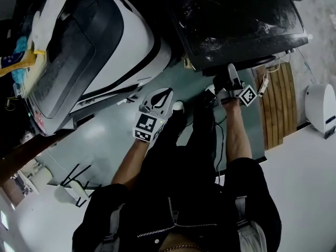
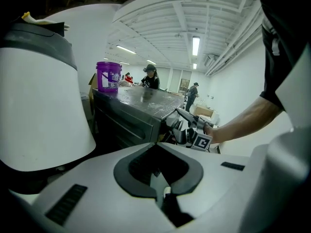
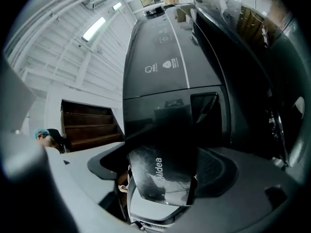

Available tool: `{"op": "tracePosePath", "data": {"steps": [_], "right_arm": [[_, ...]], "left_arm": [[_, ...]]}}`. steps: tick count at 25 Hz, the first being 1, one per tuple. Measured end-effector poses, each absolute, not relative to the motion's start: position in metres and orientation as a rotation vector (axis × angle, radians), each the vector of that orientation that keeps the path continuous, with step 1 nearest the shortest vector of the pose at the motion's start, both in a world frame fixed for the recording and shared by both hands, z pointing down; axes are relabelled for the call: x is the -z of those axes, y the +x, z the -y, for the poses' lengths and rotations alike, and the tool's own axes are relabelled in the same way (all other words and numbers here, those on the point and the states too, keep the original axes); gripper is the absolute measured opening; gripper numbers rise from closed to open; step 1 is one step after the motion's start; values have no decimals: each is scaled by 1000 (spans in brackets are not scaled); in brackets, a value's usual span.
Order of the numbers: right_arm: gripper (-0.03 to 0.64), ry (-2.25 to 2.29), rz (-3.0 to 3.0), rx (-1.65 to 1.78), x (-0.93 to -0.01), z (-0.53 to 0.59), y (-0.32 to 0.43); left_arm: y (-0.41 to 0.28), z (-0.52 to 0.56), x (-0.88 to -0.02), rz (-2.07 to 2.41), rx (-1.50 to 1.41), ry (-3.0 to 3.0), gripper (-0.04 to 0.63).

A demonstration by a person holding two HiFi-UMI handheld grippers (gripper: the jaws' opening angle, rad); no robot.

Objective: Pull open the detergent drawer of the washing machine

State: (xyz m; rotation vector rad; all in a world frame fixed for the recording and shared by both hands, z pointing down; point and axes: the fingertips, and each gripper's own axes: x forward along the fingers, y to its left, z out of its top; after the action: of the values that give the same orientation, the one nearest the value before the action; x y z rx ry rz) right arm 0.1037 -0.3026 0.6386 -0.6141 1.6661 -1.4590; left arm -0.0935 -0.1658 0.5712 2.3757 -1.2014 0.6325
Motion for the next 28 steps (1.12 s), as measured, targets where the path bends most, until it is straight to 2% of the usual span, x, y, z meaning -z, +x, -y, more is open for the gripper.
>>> {"op": "tracePosePath", "data": {"steps": [22, 28], "right_arm": [[374, -572, -1685, 1451, -637, 281, 111], [385, -600, -1673, 1452, -637, 280, 111]], "left_arm": [[-115, 145, -567, 1236, -670, 2357, 21], [-108, 149, -566, 1207, -667, 2382, 21]]}}
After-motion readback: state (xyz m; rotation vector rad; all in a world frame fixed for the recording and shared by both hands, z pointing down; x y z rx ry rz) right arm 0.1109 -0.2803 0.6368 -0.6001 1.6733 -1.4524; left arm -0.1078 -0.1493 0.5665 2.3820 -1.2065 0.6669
